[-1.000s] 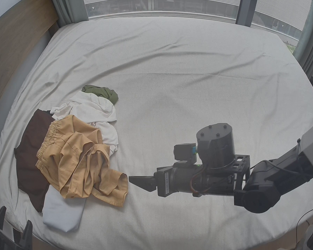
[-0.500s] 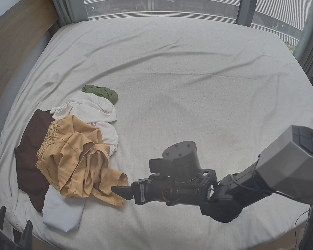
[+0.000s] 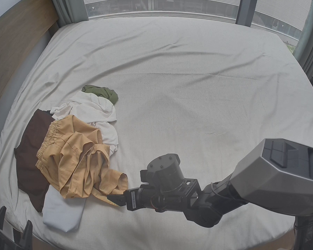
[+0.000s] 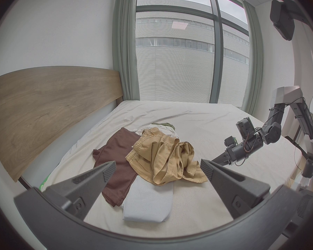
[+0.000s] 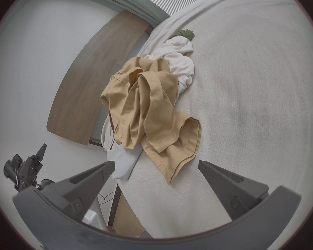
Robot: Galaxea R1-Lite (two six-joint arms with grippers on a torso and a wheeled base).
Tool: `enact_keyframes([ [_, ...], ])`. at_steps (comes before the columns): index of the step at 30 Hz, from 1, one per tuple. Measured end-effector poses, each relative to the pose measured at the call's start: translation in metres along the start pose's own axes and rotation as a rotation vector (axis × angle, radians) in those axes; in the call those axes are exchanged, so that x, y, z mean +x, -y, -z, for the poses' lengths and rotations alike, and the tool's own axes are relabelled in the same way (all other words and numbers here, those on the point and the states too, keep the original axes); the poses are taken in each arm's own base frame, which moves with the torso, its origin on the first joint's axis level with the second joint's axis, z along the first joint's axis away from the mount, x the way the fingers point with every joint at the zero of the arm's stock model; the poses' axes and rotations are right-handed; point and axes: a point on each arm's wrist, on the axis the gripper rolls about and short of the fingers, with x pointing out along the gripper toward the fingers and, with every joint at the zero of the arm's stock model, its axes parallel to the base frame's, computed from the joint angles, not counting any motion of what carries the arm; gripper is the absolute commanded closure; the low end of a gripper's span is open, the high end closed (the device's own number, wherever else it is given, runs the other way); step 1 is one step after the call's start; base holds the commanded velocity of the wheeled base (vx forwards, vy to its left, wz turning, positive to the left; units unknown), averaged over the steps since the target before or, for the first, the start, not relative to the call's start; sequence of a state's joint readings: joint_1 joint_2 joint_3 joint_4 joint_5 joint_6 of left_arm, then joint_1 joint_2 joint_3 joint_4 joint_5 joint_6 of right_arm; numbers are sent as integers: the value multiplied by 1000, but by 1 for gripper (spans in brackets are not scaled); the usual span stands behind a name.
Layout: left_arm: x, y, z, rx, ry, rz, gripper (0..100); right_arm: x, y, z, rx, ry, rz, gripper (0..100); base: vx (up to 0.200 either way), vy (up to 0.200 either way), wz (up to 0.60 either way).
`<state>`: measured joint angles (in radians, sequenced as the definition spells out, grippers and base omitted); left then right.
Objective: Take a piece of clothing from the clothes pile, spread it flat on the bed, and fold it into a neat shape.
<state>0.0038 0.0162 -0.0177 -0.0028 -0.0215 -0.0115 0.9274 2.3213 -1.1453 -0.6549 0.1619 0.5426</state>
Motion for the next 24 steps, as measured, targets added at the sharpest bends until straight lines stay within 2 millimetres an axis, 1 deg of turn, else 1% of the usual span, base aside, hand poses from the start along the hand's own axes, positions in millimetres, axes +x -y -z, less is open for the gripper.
enact_keyframes([
  [11,0,0,0,0,0,0,0,18,3,12,38,-39,23,0,0,0,0],
  [24,0,0,0,-1,0,0,0,39,4,11,60,-24,53,0,0,0,0],
])
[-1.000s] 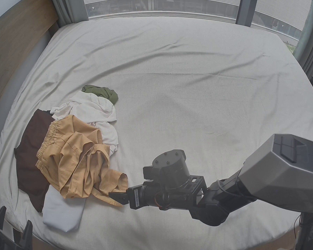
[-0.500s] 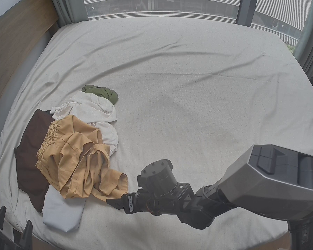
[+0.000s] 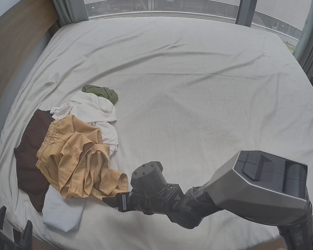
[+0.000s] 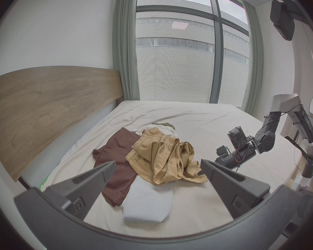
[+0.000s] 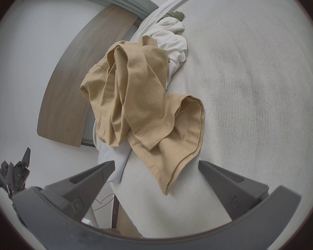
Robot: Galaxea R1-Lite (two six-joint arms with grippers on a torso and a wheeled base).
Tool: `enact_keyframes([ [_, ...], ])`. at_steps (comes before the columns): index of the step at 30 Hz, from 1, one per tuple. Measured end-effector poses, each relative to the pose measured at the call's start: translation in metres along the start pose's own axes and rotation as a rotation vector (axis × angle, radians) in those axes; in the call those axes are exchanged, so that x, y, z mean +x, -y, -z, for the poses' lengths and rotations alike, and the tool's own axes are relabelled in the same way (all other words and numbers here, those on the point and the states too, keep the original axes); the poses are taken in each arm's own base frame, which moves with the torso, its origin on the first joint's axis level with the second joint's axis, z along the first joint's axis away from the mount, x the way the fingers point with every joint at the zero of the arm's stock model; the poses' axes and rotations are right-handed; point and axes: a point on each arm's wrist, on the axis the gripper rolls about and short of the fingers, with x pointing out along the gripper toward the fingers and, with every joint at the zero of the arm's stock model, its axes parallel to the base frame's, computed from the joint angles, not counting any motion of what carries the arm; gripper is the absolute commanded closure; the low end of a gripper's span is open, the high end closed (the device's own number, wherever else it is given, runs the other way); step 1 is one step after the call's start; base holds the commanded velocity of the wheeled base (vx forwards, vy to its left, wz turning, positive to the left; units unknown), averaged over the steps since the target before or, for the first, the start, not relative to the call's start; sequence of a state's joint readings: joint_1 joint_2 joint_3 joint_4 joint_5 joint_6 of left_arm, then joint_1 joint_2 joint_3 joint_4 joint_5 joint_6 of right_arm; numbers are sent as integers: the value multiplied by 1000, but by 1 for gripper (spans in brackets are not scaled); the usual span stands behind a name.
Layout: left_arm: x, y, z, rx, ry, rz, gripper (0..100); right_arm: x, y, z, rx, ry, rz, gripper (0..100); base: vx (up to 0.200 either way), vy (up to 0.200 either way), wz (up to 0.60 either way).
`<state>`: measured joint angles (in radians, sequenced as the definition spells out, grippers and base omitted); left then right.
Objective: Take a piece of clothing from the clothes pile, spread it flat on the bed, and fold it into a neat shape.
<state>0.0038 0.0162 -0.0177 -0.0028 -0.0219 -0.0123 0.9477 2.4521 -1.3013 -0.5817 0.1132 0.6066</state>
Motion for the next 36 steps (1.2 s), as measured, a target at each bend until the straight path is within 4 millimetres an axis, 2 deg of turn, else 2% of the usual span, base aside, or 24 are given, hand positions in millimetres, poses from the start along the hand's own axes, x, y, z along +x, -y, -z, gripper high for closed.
enact_keyframes([
  [1,0,0,0,0,0,0,0,2,0,0,0,2,2,0,0,0,0],
  [2,0,0,0,0,0,0,0,3,0,0,0,5,4,100,0,0,0],
  [12,0,0,0,0,0,-1,0,16,3,0,14,34,41,100,0,0,0],
  [20,0,0,0,0,0,-1,0,17,5,5,21,38,72,100,0,0,0],
  [28,0,0,0,1,0,0,0,5,5,8,21,30,101,100,0,0,0],
  [36,0,0,0,1,0,-1,0,-21,15,6,36,19,156,100,0,0,0],
])
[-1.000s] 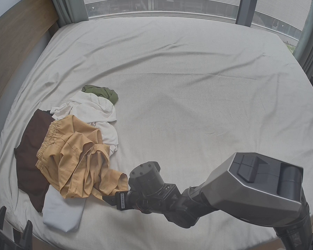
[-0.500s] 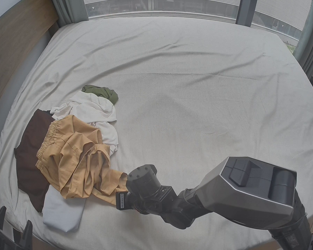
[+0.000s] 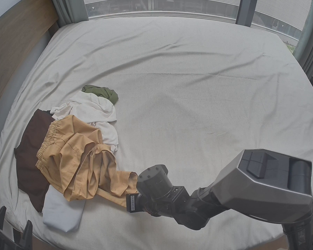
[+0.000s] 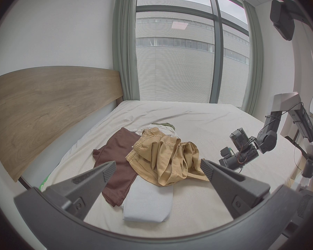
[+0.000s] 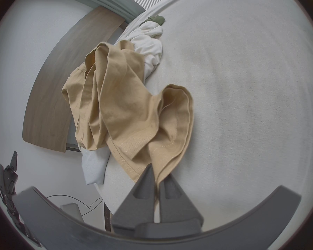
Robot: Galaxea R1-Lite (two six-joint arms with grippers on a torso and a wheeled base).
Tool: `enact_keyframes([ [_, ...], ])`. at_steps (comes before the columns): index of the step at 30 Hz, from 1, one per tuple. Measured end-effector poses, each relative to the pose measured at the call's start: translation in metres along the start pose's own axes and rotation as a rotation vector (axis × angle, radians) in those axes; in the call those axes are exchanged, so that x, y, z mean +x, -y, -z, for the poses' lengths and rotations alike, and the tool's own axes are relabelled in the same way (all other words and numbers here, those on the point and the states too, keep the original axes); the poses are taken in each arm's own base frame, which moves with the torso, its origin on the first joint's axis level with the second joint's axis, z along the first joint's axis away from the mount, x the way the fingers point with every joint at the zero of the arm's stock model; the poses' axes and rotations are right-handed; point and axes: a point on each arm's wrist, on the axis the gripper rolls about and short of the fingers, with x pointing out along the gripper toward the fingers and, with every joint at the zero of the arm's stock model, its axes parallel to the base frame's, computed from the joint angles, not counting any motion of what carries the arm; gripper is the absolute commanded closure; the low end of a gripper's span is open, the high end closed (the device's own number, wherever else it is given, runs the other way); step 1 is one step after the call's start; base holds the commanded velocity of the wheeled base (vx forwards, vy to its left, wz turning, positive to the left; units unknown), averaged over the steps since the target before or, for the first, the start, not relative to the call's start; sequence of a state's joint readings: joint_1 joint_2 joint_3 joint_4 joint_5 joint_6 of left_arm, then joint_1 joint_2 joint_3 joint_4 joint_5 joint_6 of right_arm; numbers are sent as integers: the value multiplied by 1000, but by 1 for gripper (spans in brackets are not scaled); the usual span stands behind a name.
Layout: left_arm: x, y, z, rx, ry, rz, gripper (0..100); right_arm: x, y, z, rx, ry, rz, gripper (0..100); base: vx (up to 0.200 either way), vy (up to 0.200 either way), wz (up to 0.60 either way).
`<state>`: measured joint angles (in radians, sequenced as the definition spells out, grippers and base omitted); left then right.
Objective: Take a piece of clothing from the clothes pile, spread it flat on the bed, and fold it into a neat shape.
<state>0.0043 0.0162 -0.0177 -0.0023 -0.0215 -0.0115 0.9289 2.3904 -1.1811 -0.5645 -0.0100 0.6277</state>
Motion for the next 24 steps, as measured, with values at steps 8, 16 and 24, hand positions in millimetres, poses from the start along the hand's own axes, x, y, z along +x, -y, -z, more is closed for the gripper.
enact_keyframes([
  [8,0,0,0,1,0,0,0,-32,15,-12,26,-19,60,100,0,0,0],
  [16,0,0,0,1,0,0,0,-51,25,-15,41,-25,90,100,0,0,0],
  [24,0,0,0,1,0,0,0,-62,27,-13,41,-32,96,100,0,0,0],
])
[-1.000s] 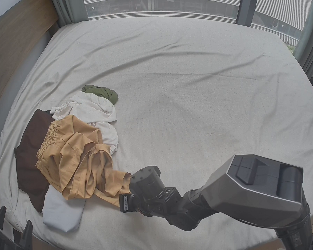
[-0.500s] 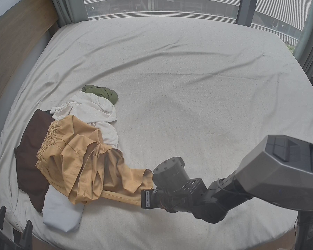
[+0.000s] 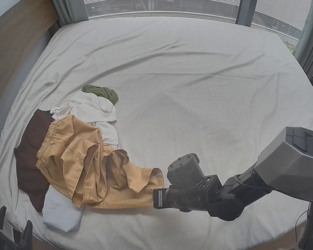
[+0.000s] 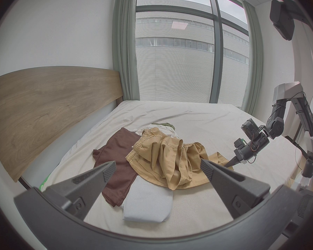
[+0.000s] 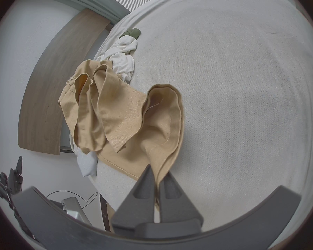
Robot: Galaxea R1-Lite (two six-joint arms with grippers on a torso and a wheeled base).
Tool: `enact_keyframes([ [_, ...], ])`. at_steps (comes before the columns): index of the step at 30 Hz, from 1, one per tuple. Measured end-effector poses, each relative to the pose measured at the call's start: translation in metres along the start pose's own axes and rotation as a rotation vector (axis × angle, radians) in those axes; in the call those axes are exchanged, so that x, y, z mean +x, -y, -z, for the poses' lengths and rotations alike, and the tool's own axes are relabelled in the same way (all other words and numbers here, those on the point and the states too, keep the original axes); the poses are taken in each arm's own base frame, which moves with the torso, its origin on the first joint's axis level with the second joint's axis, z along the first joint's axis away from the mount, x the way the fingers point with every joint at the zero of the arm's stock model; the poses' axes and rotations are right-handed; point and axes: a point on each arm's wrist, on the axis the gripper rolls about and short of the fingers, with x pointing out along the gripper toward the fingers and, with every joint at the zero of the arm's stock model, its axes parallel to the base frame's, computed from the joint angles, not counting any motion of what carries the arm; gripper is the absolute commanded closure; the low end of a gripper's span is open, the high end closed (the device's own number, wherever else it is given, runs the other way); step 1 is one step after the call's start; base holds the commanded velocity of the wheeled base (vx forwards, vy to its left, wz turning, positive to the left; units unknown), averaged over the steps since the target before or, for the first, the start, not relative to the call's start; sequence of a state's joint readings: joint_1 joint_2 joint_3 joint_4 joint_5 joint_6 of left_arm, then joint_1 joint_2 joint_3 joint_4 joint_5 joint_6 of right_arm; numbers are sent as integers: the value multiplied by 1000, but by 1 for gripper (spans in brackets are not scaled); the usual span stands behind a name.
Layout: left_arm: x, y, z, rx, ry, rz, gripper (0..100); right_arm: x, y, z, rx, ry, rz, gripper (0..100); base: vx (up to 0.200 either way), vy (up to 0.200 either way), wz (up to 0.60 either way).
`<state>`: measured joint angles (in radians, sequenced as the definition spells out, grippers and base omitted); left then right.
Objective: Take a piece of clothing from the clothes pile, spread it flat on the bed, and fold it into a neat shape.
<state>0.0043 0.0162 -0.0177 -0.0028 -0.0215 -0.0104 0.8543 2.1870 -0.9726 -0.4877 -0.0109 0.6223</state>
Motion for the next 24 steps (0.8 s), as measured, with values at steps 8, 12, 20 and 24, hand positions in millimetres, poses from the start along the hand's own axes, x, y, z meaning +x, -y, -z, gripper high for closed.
enact_keyframes([
  [8,0,0,0,0,0,0,0,-16,13,8,11,-22,29,100,0,0,0],
  [12,0,0,0,0,0,0,0,-24,20,10,23,-26,46,100,0,0,0],
  [20,0,0,0,0,0,0,0,-35,33,13,25,3,50,100,0,0,0],
  [24,0,0,0,0,0,1,0,-41,42,15,31,10,63,100,0,0,0],
])
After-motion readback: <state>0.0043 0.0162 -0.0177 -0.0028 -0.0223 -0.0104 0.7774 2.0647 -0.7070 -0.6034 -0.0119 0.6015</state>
